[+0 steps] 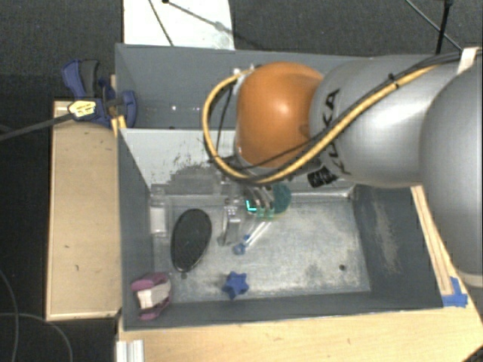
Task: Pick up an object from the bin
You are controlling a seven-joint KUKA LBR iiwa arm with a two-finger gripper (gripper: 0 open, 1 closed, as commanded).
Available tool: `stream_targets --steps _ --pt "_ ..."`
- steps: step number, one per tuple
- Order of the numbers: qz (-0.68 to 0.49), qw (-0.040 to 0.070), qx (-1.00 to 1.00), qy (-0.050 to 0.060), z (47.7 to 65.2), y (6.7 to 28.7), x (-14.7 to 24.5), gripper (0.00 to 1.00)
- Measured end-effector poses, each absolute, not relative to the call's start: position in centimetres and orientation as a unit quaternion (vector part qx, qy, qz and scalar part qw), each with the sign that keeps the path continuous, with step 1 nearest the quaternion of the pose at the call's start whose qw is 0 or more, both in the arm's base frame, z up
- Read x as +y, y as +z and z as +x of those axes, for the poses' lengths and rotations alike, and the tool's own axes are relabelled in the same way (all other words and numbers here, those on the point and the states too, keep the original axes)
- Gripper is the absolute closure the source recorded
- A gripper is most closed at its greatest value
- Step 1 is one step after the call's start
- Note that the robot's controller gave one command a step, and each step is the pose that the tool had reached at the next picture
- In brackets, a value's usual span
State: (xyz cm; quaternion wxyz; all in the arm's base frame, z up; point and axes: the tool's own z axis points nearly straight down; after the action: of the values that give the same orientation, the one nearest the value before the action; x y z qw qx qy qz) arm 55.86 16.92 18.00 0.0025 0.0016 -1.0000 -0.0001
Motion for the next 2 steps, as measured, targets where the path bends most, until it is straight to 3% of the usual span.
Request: stream_targets --steps 1,2 --pt "0.256 -0.003 -0.967 0.0 55.6 7.8 22.7 0.0" --pt "0.474 -0.004 -0.881 0.0 56.1 10.2 23.1 0.0"
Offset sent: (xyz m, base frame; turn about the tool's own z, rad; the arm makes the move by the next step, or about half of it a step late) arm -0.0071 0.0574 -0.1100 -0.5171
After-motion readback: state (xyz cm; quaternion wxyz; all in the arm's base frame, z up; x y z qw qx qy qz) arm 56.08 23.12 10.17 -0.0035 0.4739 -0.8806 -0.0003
